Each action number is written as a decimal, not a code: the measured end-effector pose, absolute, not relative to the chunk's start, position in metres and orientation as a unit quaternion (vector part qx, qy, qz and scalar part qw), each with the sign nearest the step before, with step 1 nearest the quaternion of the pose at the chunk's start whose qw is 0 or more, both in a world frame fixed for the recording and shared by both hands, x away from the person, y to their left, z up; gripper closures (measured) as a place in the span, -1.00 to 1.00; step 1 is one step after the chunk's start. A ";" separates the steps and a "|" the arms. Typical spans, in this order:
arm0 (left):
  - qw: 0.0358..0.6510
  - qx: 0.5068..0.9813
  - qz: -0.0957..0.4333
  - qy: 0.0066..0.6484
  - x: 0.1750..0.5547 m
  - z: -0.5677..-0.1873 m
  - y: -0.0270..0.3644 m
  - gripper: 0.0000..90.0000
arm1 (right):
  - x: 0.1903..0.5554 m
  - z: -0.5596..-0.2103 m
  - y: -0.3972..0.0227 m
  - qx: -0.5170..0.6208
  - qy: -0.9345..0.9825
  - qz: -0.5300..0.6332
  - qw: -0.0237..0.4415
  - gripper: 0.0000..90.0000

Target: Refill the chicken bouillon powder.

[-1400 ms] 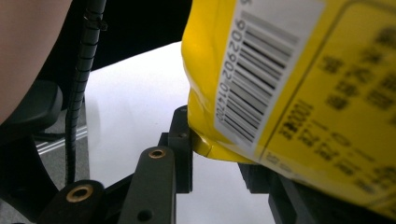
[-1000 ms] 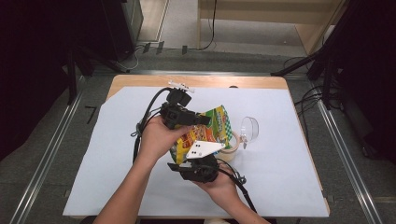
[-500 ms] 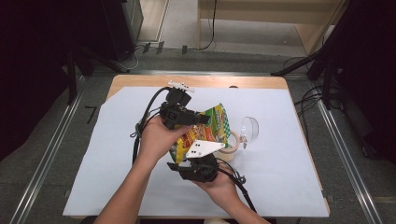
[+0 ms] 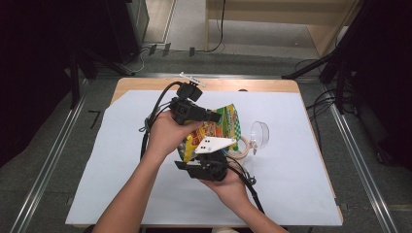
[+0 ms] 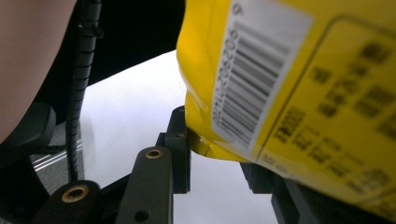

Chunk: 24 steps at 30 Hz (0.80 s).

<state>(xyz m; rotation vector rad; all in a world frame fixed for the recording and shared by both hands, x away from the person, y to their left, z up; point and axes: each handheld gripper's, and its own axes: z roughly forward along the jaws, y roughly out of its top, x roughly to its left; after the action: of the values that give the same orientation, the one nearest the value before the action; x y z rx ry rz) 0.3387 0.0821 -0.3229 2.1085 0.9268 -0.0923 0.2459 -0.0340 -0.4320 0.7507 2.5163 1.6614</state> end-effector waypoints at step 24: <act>0.409 0.838 -0.042 0.359 0.339 -0.324 0.083 0.82 | 0.245 -0.431 -0.026 0.285 0.802 0.525 0.008 0.49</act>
<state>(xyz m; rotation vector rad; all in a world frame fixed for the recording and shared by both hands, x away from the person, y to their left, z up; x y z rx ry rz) 0.3385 0.0833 -0.3243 2.1112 0.9039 -0.1048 0.2452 -0.0260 -0.4310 0.8899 2.5085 1.6401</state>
